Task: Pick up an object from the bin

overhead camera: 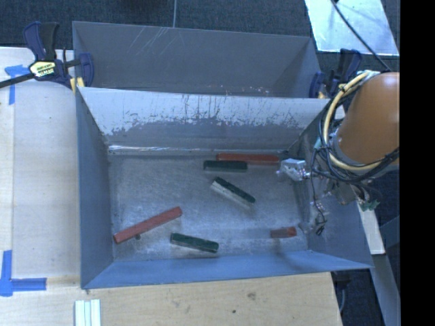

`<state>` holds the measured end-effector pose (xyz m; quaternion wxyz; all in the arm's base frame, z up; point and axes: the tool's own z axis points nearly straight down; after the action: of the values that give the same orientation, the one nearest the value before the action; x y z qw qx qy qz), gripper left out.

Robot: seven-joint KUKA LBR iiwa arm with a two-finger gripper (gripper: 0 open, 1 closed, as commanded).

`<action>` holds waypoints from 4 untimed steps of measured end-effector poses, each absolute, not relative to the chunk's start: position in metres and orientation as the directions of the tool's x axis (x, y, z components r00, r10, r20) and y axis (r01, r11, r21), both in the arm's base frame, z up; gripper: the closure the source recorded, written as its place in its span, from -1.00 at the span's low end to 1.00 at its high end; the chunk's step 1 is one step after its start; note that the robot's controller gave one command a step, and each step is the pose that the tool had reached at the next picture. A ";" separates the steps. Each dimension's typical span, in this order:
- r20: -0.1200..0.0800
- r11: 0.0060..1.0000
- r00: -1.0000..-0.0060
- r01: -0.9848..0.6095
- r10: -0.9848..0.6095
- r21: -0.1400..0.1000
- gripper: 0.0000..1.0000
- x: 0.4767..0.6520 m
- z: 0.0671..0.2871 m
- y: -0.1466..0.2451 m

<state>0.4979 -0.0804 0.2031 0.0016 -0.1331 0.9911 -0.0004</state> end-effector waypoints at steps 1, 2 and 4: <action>0.002 0.843 -0.843 -0.538 -0.538 0.002 -1.00 0.506 0.067 -0.103; -0.008 0.800 -0.800 -0.599 -0.599 -0.003 -1.00 0.599 0.071 -0.039; -0.002 0.410 -0.410 -0.912 -0.912 -0.001 1.00 0.540 0.071 -0.015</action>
Offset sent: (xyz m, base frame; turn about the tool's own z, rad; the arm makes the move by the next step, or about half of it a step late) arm 0.0089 -0.0223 -0.1331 -0.3024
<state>0.5404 -0.0154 0.0706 0.0012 -0.5429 0.8398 0.0001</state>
